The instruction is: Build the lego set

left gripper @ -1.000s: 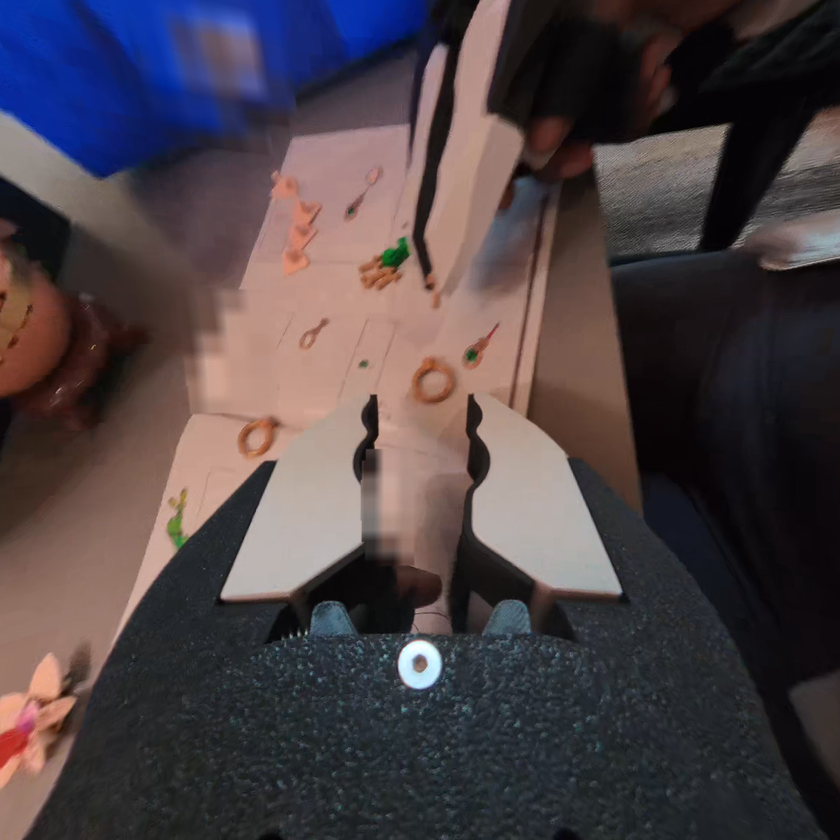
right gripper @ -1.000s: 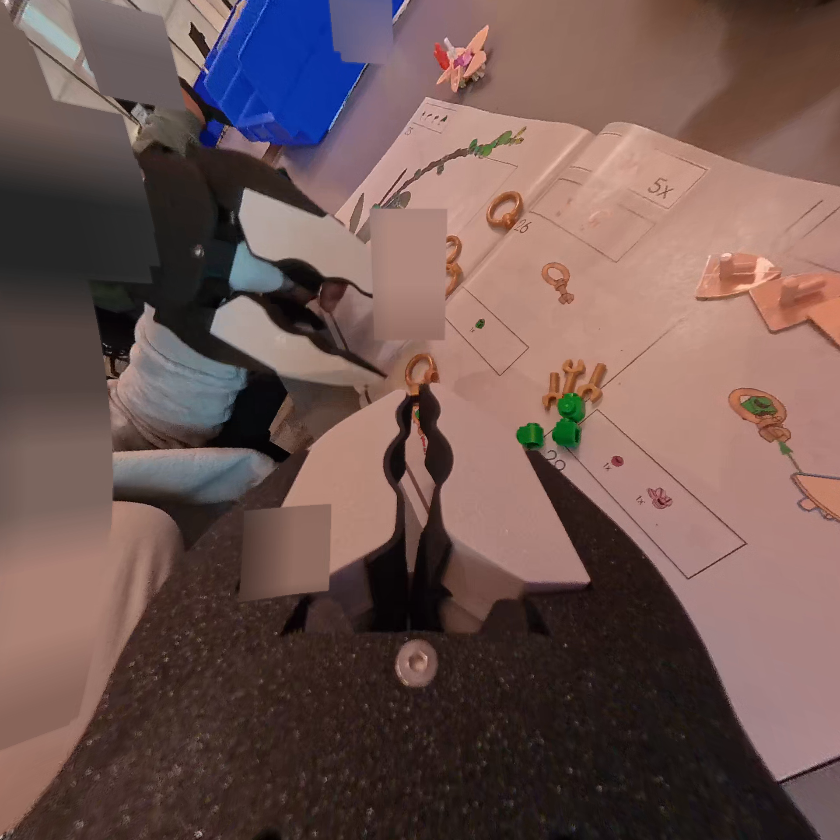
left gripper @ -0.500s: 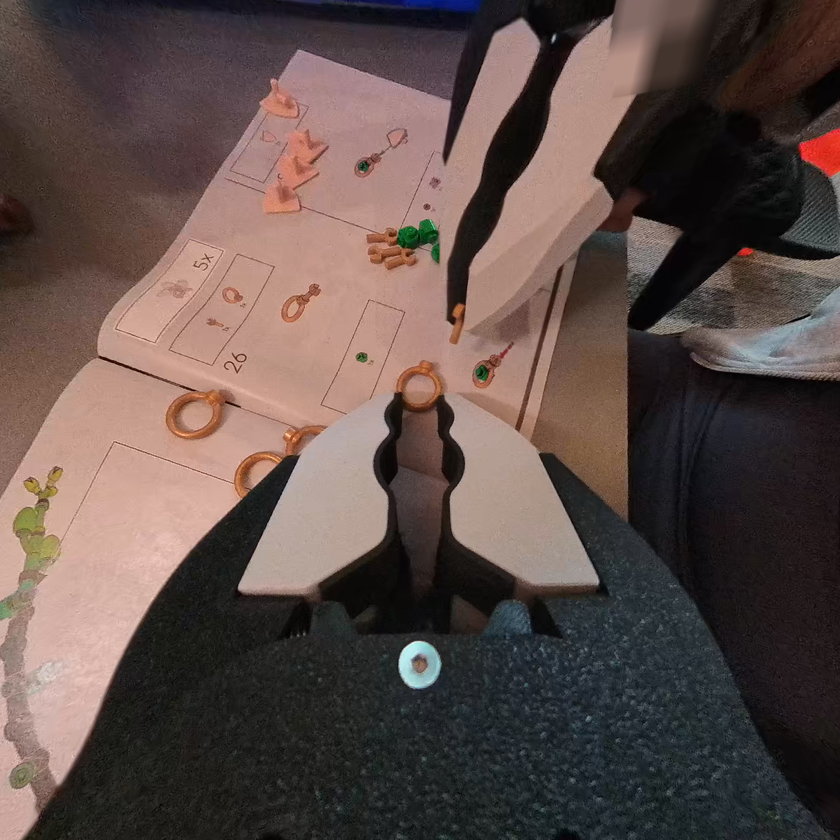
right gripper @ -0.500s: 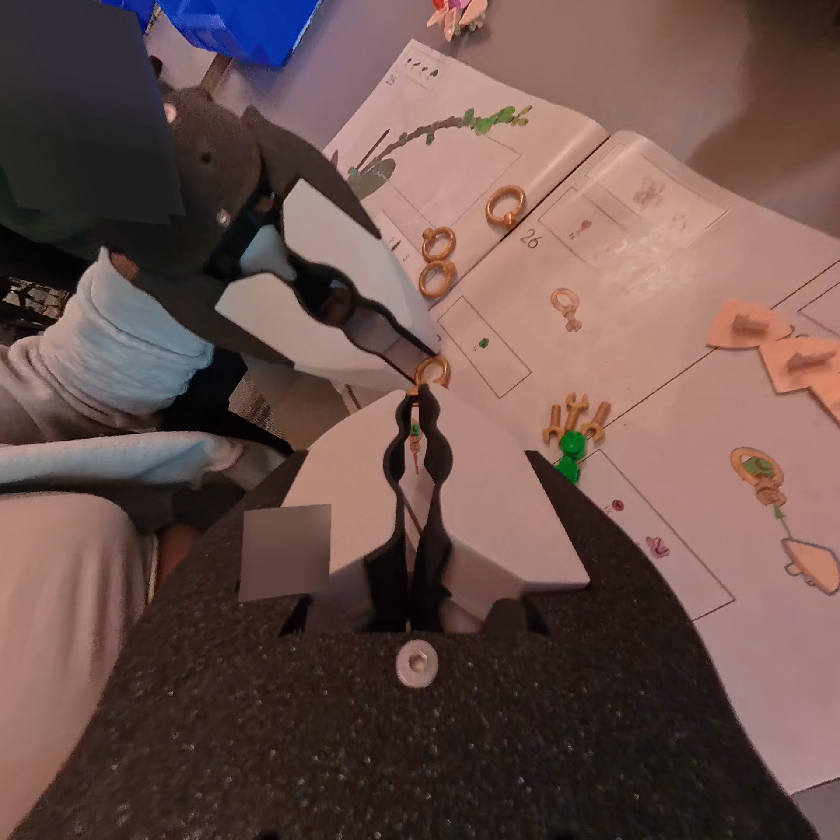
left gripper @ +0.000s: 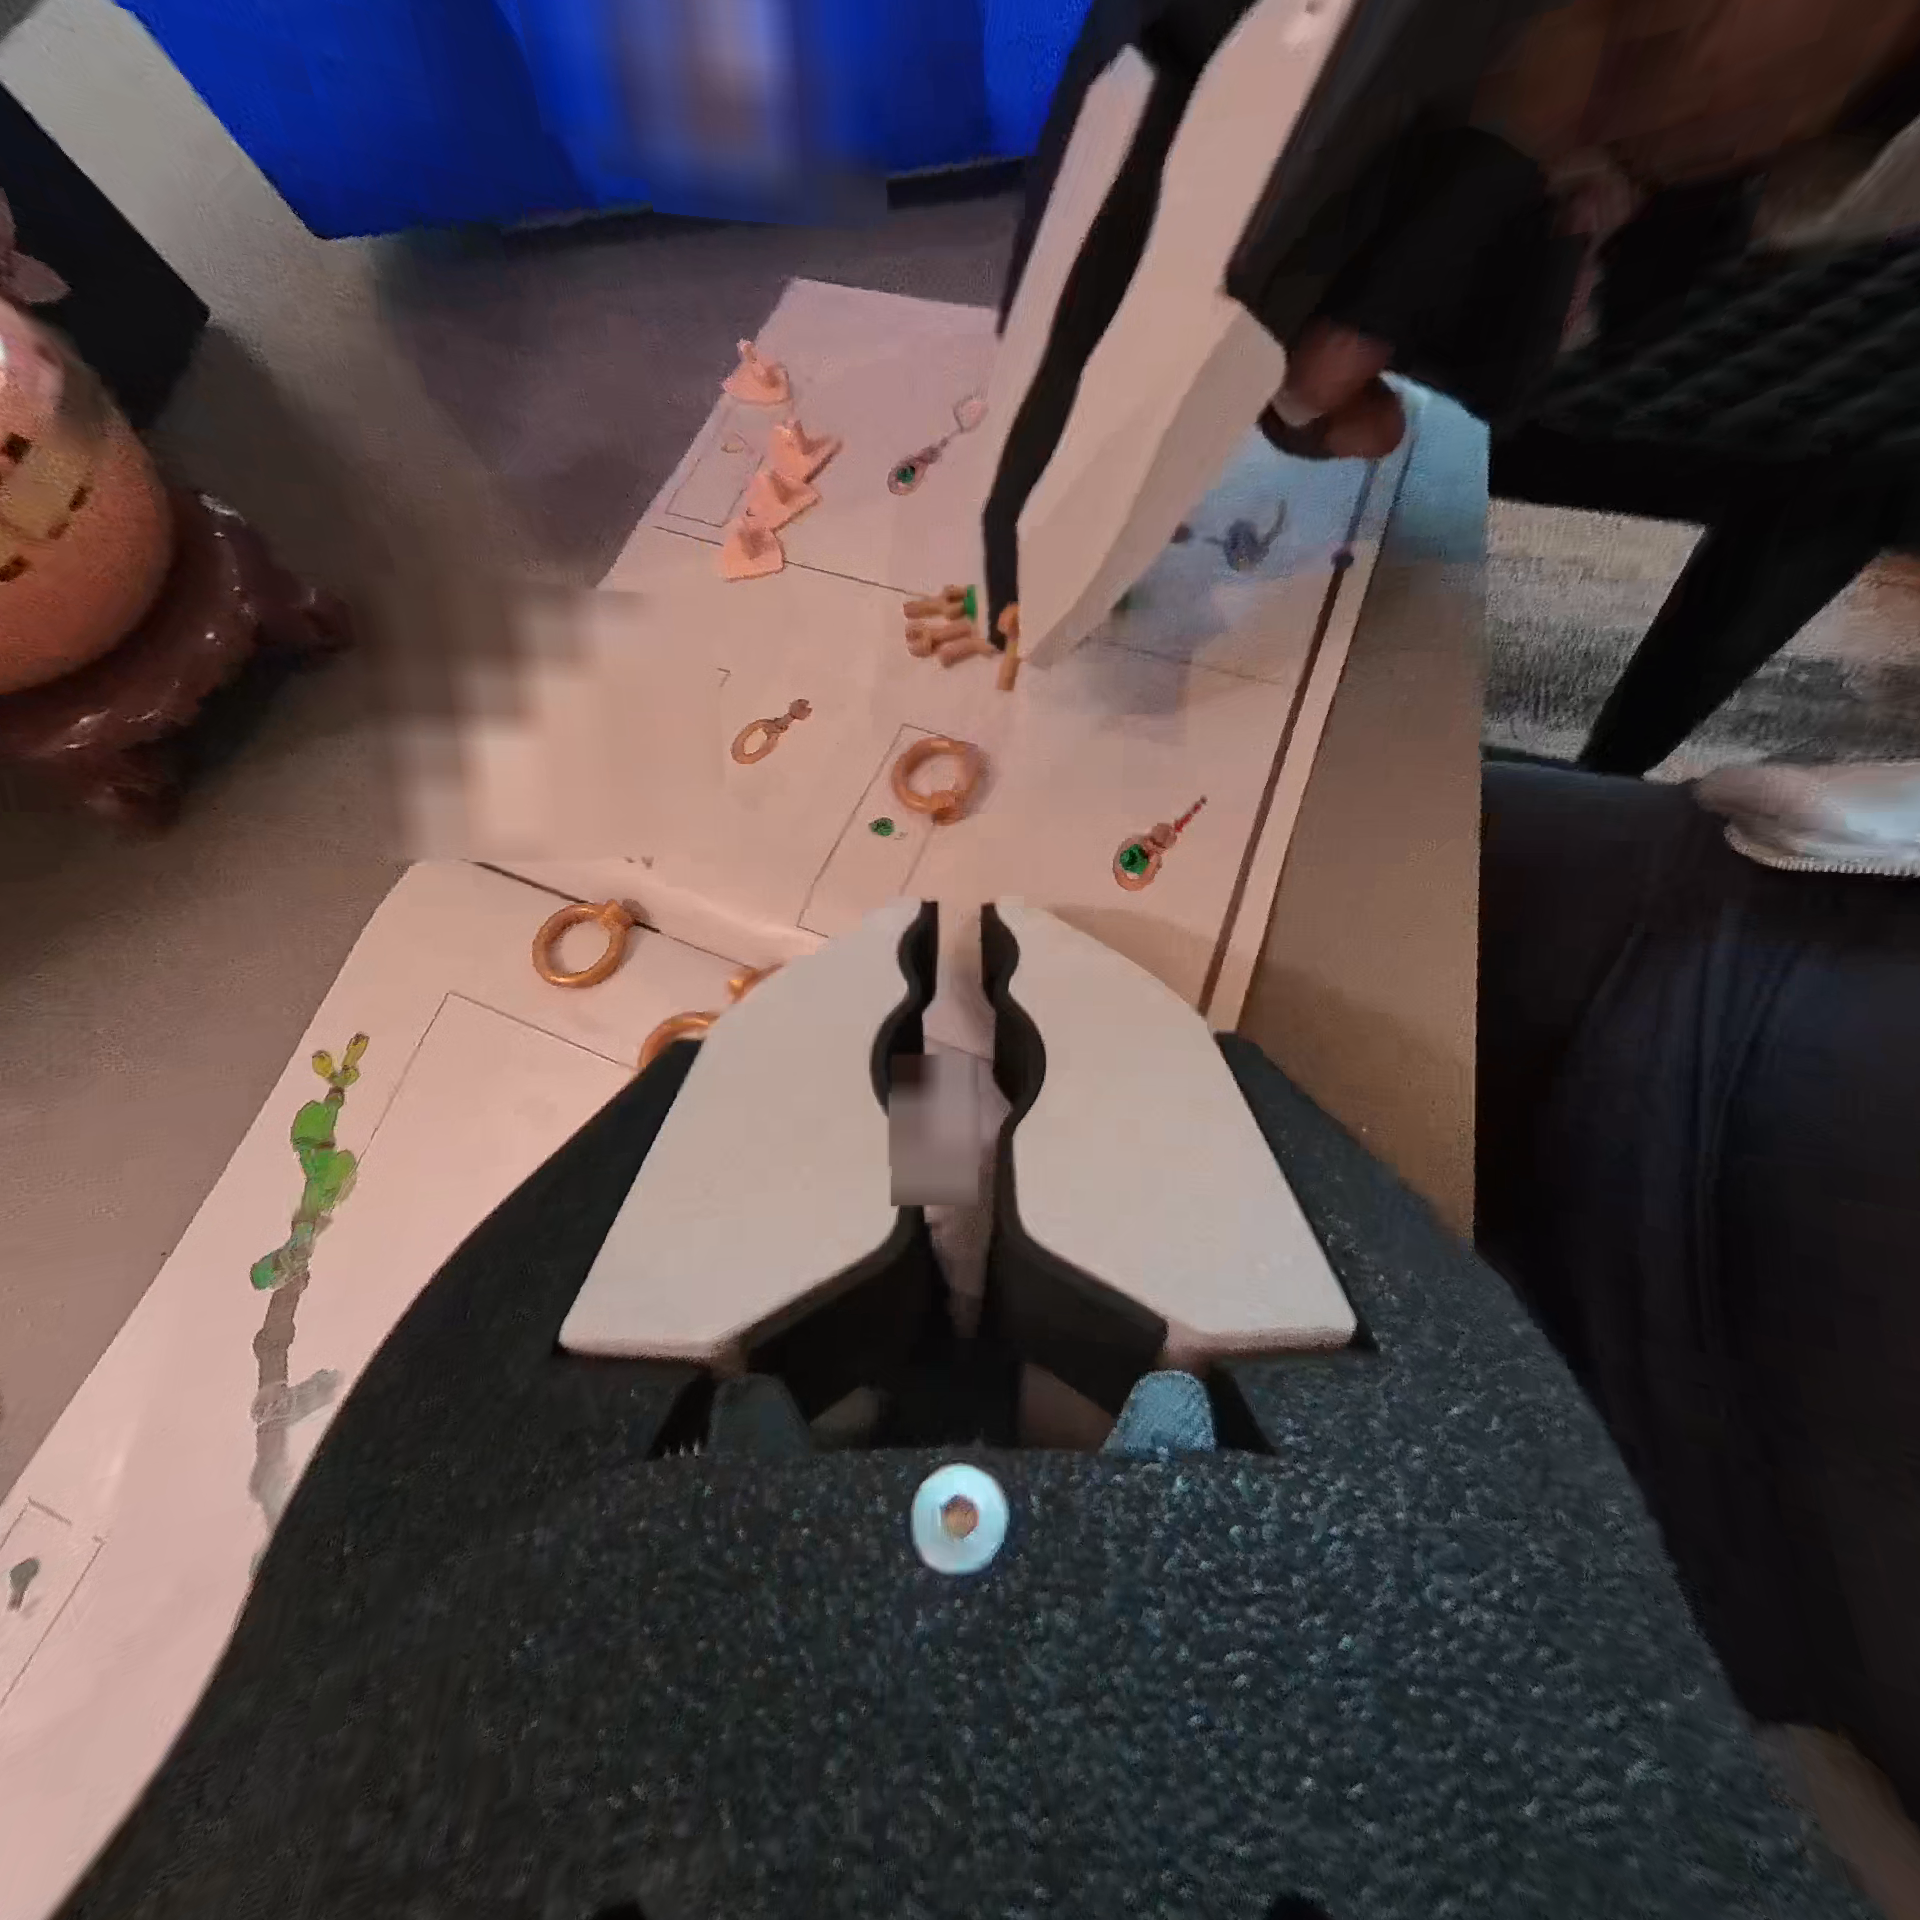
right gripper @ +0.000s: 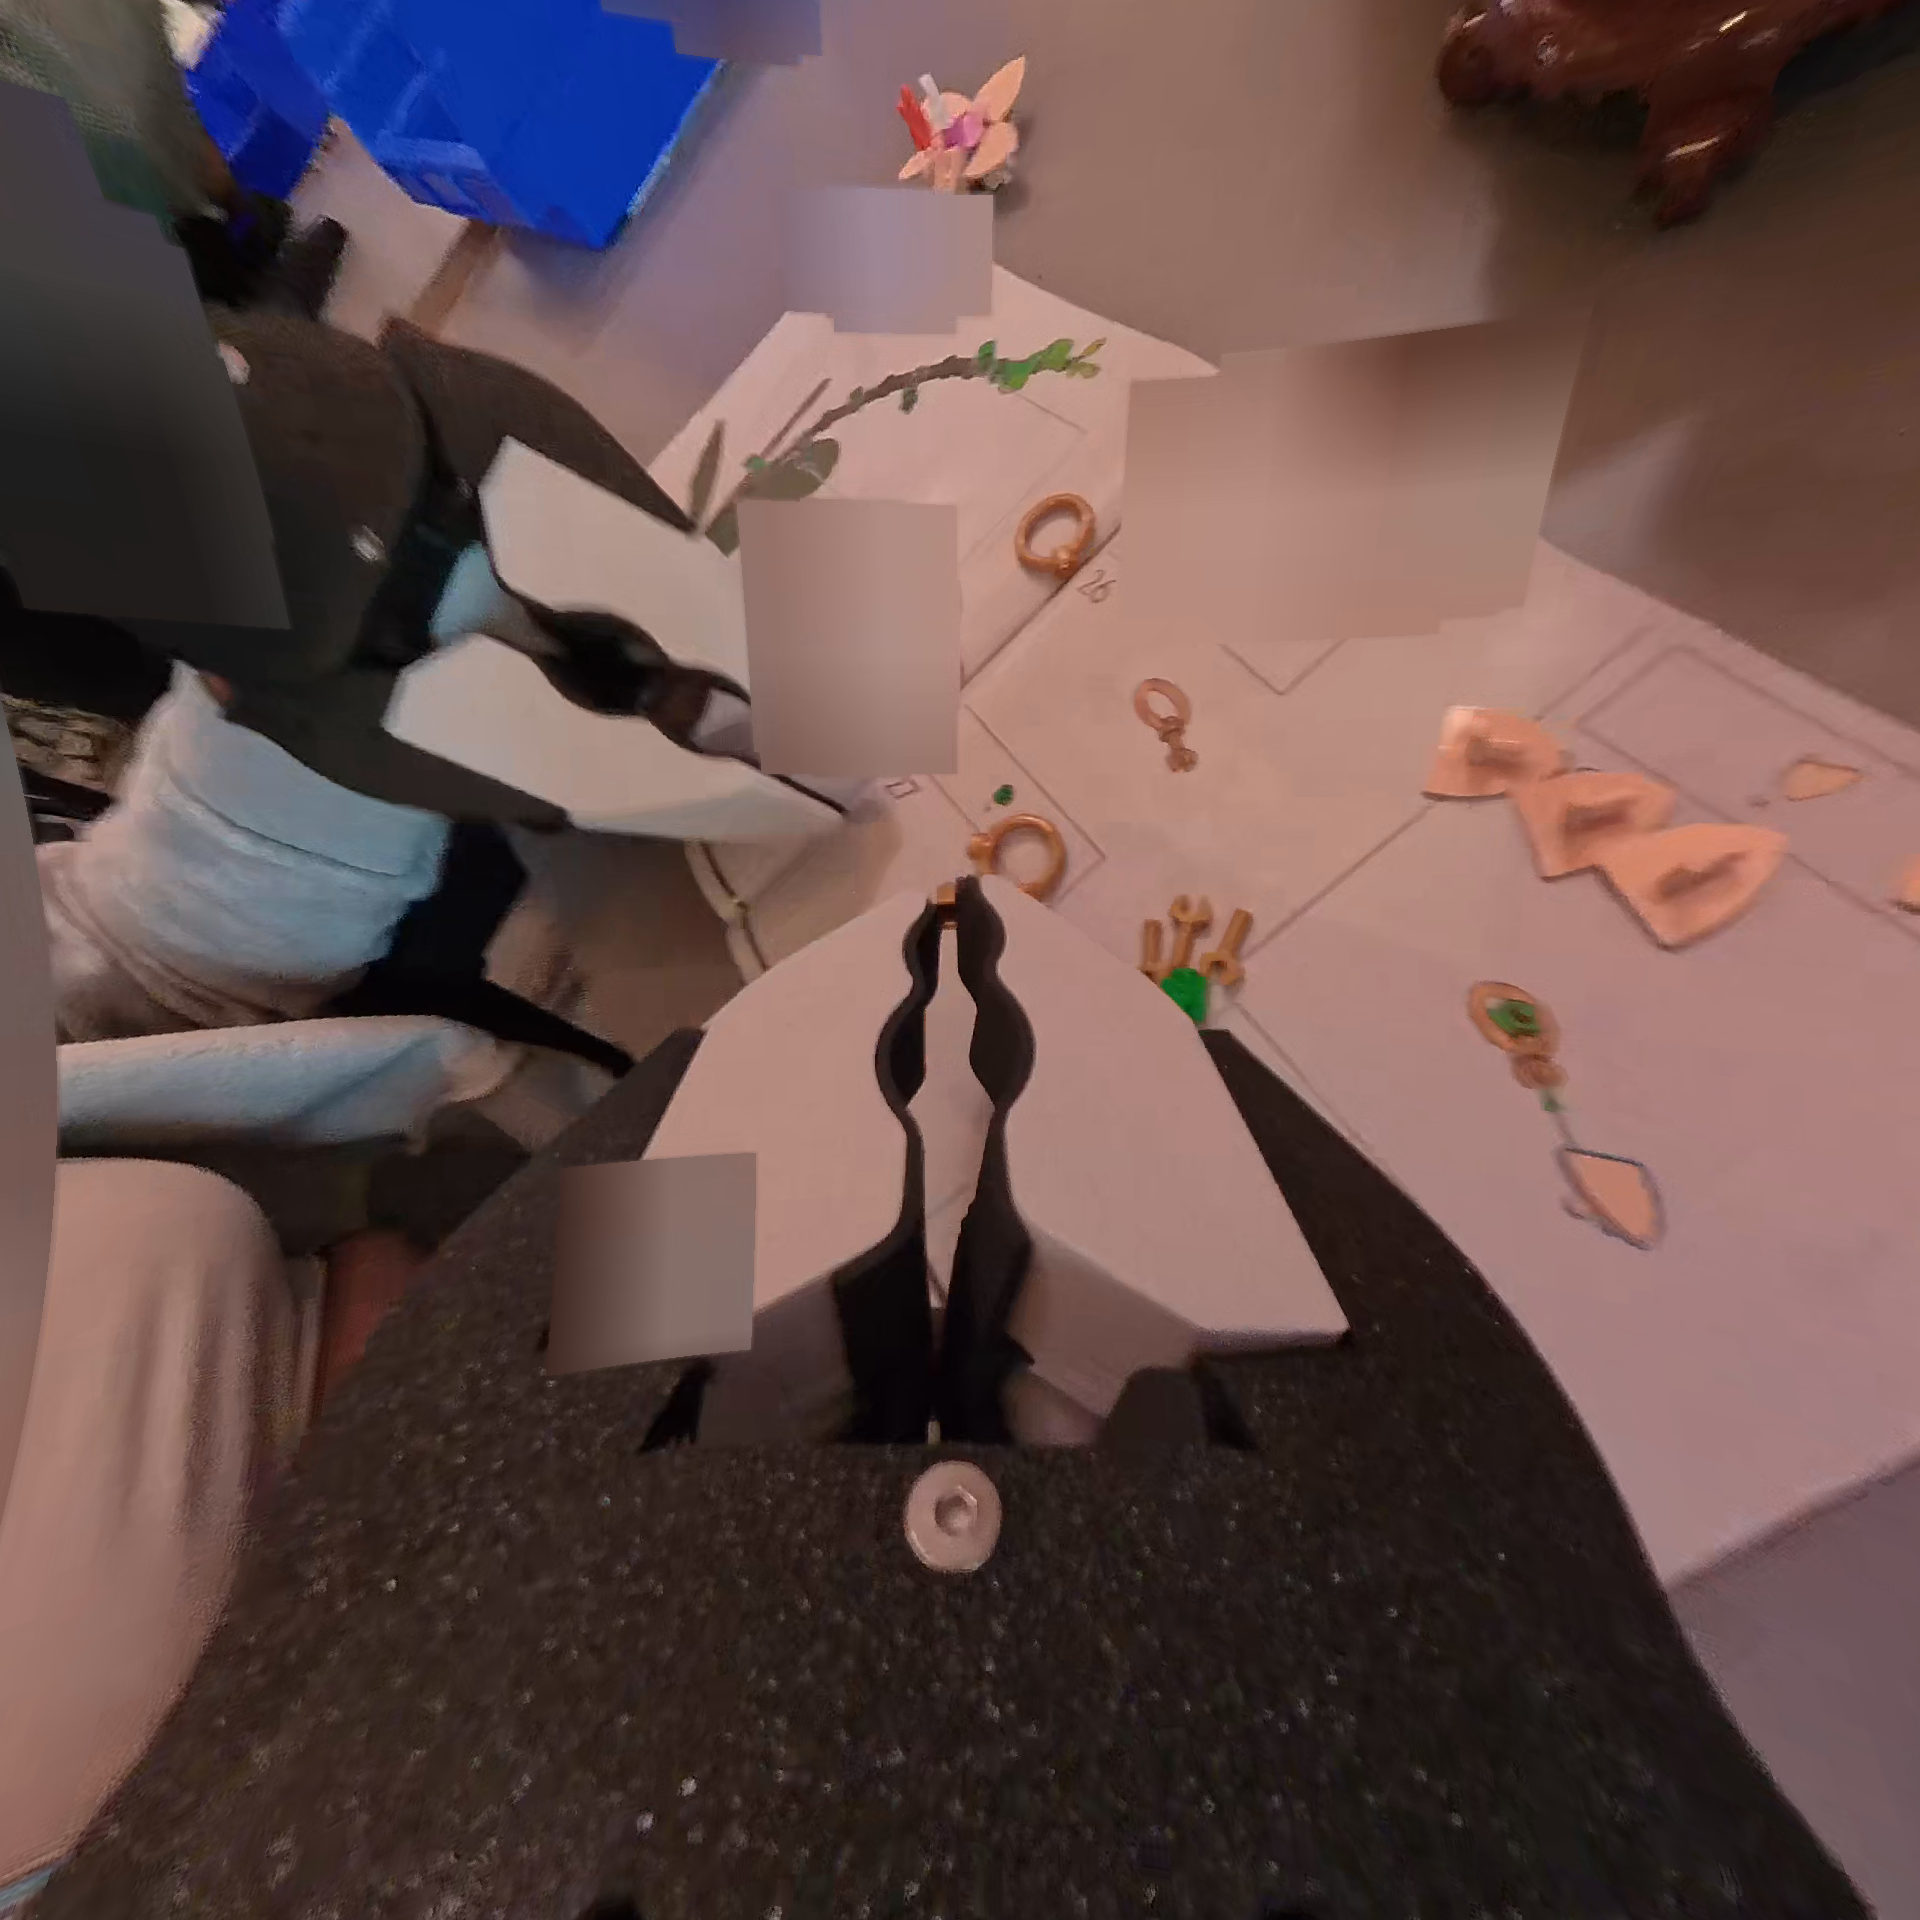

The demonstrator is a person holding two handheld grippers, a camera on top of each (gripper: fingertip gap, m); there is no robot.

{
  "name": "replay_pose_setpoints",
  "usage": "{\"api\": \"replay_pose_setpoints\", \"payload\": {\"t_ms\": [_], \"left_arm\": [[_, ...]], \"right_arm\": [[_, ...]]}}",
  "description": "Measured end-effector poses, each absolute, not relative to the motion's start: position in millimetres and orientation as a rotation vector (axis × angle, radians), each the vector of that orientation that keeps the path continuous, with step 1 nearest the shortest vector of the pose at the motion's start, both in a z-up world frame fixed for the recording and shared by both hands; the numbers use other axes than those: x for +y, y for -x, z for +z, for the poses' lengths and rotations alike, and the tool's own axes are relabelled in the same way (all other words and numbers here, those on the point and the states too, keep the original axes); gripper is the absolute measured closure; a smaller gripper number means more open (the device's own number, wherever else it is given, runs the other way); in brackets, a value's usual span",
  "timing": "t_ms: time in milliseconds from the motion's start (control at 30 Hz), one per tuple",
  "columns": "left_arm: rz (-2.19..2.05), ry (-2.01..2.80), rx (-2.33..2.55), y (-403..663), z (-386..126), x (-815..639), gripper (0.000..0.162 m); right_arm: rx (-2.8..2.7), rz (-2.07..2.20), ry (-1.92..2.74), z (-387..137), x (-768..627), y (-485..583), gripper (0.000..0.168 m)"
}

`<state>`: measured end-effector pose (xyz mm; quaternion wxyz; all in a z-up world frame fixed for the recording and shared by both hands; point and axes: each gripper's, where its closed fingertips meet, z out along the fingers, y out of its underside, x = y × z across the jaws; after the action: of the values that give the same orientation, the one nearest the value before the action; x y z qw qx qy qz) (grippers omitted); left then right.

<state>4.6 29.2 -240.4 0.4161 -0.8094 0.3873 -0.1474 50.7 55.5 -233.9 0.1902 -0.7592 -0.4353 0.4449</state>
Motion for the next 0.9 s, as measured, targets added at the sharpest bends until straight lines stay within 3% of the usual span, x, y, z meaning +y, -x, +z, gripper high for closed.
{"api": "replay_pose_setpoints", "payload": {"t_ms": [167, 400, 700, 900], "left_arm": [[-0.557, 2.111, 0.805, 11.5, -231.9, 34.2, 0.147], [-0.646, 2.077, 0.745, 28.1, -221.9, 17.7, 0.147], [-0.846, 2.249, 0.776, 29.4, -250.8, -18.6, 0.147], [-1.108, 2.232, 0.791, 13.1, -241.9, -49.1, 0.14]], "right_arm": [[-1.403, 0.883, 2.059, -241.3, 75.1, -49.1, 0.165], [-1.562, 0.841, 2.049, -257.4, 62.8, -33.3, 0.166], [-1.734, 1.151, 1.975, -256.3, 16.5, 0.1, 0.165], [-2.034, 1.167, 1.728, -257.5, -9.8, 7.9, 0.165]]}}
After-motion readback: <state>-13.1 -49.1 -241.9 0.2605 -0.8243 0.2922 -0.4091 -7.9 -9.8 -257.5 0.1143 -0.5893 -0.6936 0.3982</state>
